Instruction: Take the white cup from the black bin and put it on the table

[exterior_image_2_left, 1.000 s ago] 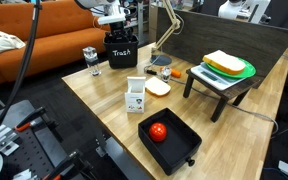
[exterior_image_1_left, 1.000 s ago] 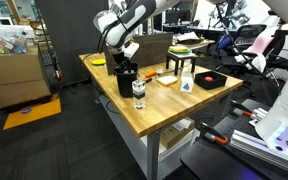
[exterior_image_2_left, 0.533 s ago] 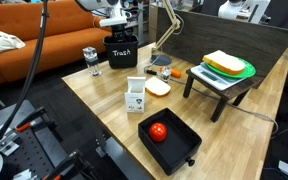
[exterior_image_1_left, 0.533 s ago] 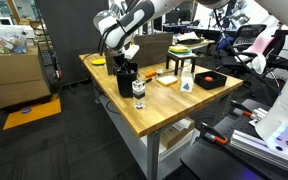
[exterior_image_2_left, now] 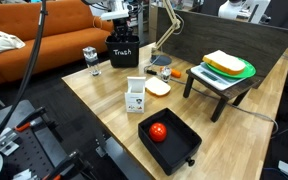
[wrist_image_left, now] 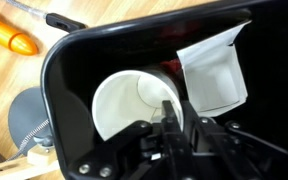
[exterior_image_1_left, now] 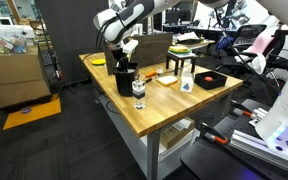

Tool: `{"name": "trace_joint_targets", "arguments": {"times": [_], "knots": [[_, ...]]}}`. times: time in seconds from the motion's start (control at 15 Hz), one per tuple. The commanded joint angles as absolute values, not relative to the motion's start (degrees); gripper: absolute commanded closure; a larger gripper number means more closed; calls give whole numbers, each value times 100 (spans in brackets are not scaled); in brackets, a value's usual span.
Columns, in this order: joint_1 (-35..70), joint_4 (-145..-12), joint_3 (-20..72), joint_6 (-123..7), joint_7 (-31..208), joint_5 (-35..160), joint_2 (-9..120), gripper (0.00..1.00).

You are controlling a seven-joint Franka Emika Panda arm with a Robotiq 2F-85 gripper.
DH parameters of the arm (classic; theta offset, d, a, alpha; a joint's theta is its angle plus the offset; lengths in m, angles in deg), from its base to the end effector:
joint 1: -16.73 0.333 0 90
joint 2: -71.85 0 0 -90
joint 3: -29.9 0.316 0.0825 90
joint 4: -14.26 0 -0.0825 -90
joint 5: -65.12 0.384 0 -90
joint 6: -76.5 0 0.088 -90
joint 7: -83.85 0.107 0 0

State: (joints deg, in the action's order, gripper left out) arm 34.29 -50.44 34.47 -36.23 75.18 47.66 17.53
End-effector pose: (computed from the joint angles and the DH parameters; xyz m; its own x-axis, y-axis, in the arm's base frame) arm 0.7155 0.2505 0.2229 0.8009 0.5811 -0.1447 0.5988 -0.7803 0.1805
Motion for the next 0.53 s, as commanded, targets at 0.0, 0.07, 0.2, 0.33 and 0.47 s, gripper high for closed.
{"name": "trace_joint_targets", "arguments": {"times": [0.0,0.07,0.2,0.33,0.47], "knots": [[3385,-5157,3454,-3591,7570,4812,1934,100],[3381,-5180,3453,-3603,7585,4807,1969,100],[3374,-5240,3458,-3617,7617,4809,2077,99],[3375,-5321,3457,-3638,7650,4802,2212,99],[3372,-5442,3450,-3636,7718,4805,2380,99]]}}
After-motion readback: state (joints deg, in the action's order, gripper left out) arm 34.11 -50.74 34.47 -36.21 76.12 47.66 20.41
